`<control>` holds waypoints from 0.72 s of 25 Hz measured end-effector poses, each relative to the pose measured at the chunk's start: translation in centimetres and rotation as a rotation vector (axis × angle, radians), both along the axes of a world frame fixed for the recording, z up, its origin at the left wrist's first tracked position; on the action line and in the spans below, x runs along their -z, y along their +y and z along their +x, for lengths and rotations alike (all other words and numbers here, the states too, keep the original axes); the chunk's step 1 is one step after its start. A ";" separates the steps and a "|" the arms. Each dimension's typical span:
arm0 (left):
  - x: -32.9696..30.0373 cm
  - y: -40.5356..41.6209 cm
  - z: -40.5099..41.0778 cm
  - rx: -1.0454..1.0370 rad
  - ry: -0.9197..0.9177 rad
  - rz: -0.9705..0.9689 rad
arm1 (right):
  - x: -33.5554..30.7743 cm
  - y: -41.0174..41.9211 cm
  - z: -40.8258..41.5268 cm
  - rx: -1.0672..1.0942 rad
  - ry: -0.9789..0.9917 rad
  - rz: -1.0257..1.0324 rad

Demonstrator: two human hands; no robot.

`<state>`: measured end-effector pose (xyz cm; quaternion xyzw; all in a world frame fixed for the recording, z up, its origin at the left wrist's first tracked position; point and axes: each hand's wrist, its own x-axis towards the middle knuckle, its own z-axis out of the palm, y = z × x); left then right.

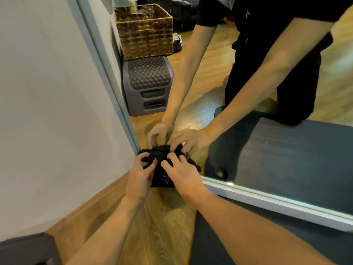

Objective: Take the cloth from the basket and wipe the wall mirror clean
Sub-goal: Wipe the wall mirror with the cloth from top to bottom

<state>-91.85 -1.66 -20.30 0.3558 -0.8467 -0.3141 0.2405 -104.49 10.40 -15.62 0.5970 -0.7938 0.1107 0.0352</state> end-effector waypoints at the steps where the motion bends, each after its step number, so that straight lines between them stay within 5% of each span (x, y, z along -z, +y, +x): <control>1: -0.5 -0.3 -0.1 -0.028 -0.016 0.060 | -0.3 -0.1 0.4 0.004 -0.014 0.046; 10: -7.3 2.7 -1.5 0.237 -0.232 -0.119 | -10.3 3.1 -0.2 0.062 -0.065 0.124; 18: -21.6 10.0 -3.0 0.124 -0.002 -0.350 | -27.7 8.4 -3.0 -0.012 0.010 -0.024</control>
